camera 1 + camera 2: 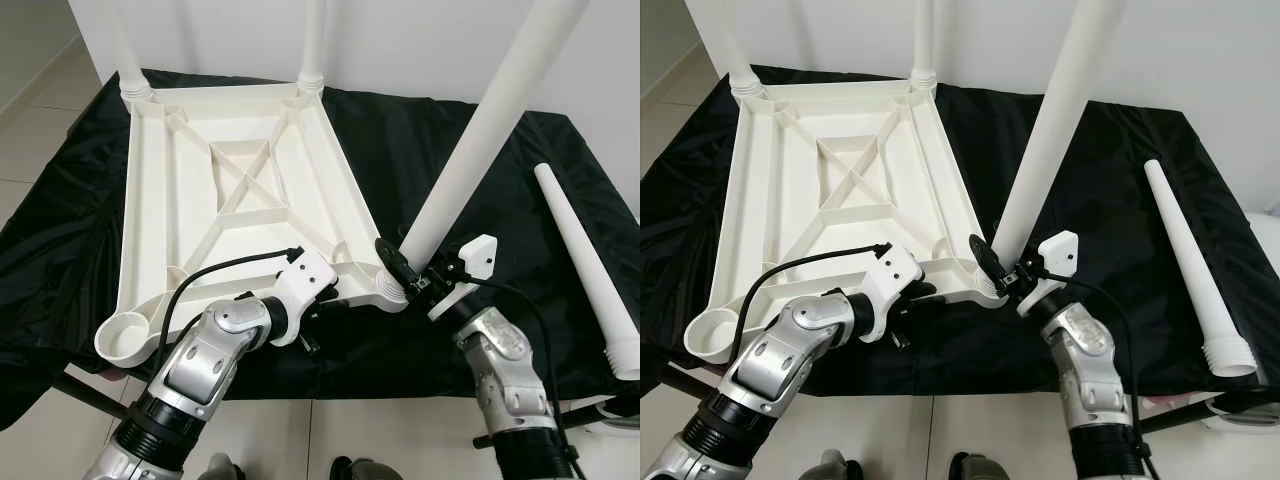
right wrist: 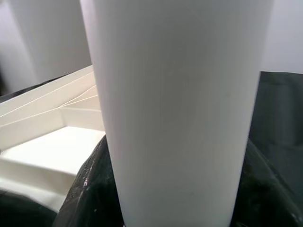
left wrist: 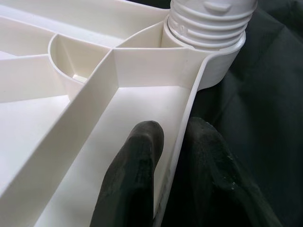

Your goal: Building children table

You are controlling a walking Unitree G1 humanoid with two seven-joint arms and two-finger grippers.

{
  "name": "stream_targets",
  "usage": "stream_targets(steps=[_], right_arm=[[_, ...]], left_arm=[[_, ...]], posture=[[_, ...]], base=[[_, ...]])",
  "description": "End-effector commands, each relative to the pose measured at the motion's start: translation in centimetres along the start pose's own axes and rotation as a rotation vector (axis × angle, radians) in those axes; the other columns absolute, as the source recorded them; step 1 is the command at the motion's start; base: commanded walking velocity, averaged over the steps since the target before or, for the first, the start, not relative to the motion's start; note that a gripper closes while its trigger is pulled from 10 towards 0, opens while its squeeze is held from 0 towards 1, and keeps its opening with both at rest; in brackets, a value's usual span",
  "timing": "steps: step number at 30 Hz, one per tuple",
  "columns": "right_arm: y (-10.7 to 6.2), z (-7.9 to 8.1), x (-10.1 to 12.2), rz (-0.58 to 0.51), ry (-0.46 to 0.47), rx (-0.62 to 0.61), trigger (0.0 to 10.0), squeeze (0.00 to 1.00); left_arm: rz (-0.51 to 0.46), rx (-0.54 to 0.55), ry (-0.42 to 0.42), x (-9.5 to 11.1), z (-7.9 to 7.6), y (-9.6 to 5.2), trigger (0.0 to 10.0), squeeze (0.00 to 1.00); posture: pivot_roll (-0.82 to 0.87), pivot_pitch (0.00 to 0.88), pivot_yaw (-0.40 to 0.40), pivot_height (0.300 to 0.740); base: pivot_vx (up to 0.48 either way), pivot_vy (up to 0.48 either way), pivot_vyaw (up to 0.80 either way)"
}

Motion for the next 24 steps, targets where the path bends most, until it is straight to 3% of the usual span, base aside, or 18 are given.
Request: stream_targets(steps=[1,16,20,24], right_arm=[[-1.3,-1.1,-1.3,0.06,0.03,-0.115,0.0,0.0],[-1.0,0.9,-2.3,0.093,0.043,-0.212,0.0,0.0],[-0.8,2.2,-2.9,0.116,0.019,-0.235,0.0,0.0],[-0.8,2.6,-3.2,0.138,0.007,-0.277,0.0,0.0]], left_arm=[[-0.024,0.003,-0.002,0.4,0.0,-0.2,10.0,0.0],[-0.023,0.003,-0.002,0.4,0.1,-0.3,10.0,0.0],[-0.022,0.006,-0.002,0.4,0.2,-0.4,10.0,0.0],[-0.021,0.006,-0.003,0.4,0.2,-0.4,10.0,0.0]], posture=[[-0.07,0.126,-0.055,0.74],[-0.07,0.134,-0.051,0.74],[-0.07,0.138,-0.052,0.74],[-0.07,0.14,-0.051,0.74]], base=[[0.0,0.0,0.0],[0.0,0.0,0.0],[0.0,0.0,0.0],[0.0,0.0,0.0]])
Point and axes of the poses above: a point about 5 cm out from each wrist's last joint towards the gripper, its own y axis pointing out of the wrist towards the gripper, its own x axis along the axis of the wrist's last joint, z = x × y, the point moved 1 cm from there along y, pointing out of the wrist towards the gripper, and after that the axes turned 7 degrees about y, right-handed, at the moved point
